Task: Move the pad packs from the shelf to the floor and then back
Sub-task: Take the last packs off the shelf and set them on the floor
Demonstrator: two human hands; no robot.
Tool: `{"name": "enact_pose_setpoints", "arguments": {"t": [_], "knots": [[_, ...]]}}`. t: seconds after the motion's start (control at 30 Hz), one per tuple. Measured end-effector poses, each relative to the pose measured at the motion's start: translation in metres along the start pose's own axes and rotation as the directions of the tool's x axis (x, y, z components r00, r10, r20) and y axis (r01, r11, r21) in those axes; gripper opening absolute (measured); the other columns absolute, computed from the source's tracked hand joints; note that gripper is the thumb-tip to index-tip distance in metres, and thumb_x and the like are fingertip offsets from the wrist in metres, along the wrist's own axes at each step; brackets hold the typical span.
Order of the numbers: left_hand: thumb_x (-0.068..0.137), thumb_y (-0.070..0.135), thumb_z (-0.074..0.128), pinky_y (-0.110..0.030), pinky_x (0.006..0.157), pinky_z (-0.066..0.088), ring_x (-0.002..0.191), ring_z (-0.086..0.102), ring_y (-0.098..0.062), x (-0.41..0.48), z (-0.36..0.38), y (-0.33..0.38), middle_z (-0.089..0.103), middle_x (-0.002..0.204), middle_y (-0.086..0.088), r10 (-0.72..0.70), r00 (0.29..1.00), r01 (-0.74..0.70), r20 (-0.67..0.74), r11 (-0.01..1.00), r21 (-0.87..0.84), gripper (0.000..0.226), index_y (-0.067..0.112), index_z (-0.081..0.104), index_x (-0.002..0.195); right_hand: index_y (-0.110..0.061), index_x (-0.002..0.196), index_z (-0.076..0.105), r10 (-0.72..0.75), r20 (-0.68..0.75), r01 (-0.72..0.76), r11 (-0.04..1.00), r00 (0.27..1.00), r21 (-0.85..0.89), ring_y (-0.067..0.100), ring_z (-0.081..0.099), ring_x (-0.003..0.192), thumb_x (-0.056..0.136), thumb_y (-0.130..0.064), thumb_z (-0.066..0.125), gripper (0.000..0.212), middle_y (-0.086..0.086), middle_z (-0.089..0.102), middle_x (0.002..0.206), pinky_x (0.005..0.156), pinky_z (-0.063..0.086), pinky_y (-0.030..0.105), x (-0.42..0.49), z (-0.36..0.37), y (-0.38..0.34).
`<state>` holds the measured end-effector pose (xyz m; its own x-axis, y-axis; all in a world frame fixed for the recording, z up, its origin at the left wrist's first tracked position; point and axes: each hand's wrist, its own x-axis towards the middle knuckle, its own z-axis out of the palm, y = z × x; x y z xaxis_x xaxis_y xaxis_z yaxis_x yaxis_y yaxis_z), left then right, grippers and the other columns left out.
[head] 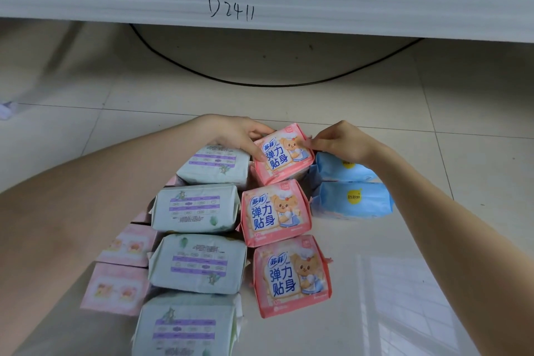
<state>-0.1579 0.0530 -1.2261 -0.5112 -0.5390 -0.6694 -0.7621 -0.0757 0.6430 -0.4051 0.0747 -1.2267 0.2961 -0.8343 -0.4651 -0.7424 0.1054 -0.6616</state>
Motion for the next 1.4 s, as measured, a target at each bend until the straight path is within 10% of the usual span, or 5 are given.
{"name": "enact_pose_setpoints", "arguments": {"t": [0.2, 0.47, 0.73, 1.13, 1.4], "knots": [[0.085, 0.017, 0.072, -0.018, 0.091, 0.048, 0.110, 0.058, 0.002, 0.000, 0.002, -0.007, 0.063, 0.117, 0.017, 0.016, 0.999, -0.017, -0.036, 1.000, -0.012, 0.059, 0.021, 0.048, 0.139, -0.004, 0.086, 0.074, 0.022, -0.034, -0.023, 0.999, 0.999, -0.027, 0.019, 0.039, 0.066, 0.079, -0.052, 0.071, 0.048, 0.010, 0.057, 0.073, 0.056, 0.035, 0.029, -0.001, 0.004, -0.003], [0.085, 0.025, 0.073, -0.035, 0.105, 0.045, 0.115, 0.060, -0.012, -0.007, 0.009, -0.022, 0.064, 0.126, 0.001, 0.052, 0.970, -0.061, -0.237, 0.998, -0.031, 0.051, 0.019, 0.056, 0.134, -0.011, 0.100, 0.076, -0.040, -0.122, 0.029, 0.995, 0.992, -0.091, 0.020, 0.065, 0.087, 0.080, -0.042, 0.074, 0.037, 0.004, 0.075, 0.101, 0.082, 0.049, 0.030, -0.013, 0.012, -0.008], [0.092, 0.031, 0.063, -0.030, 0.104, 0.036, 0.128, 0.049, -0.022, -0.079, 0.031, -0.025, 0.054, 0.139, -0.006, 0.123, 0.738, -0.006, -0.663, 0.984, 0.177, 0.048, 0.013, 0.052, 0.136, -0.012, 0.126, 0.062, -0.006, -0.349, -0.043, 0.990, 0.937, -0.132, 0.022, 0.057, 0.118, 0.087, -0.035, 0.068, 0.046, 0.003, 0.064, 0.127, 0.097, 0.042, 0.029, -0.062, 0.014, -0.023], [0.095, 0.032, 0.055, -0.047, 0.119, 0.017, 0.148, 0.022, -0.026, -0.246, 0.101, 0.017, 0.030, 0.158, -0.008, 0.076, 0.792, 0.252, -0.606, 0.864, 0.437, 0.056, 0.014, 0.040, 0.146, -0.013, 0.142, 0.044, -0.018, -0.280, -0.128, 0.859, 0.960, -0.495, 0.024, 0.035, 0.141, 0.093, -0.037, 0.056, 0.057, 0.009, 0.045, 0.148, 0.116, 0.016, 0.044, -0.213, 0.029, -0.111], [0.080, 0.024, 0.074, -0.055, 0.110, 0.032, 0.137, 0.042, -0.034, -0.367, 0.087, 0.047, 0.046, 0.147, -0.015, 0.078, 0.827, 0.270, -0.557, 0.814, 0.514, 0.060, 0.010, 0.056, 0.136, -0.010, 0.145, 0.042, -0.022, -0.246, -0.112, 0.851, 0.969, -0.514, 0.027, 0.030, 0.144, 0.093, -0.031, 0.057, 0.058, 0.012, 0.037, 0.152, 0.117, 0.012, 0.049, -0.277, 0.046, -0.221]]}}
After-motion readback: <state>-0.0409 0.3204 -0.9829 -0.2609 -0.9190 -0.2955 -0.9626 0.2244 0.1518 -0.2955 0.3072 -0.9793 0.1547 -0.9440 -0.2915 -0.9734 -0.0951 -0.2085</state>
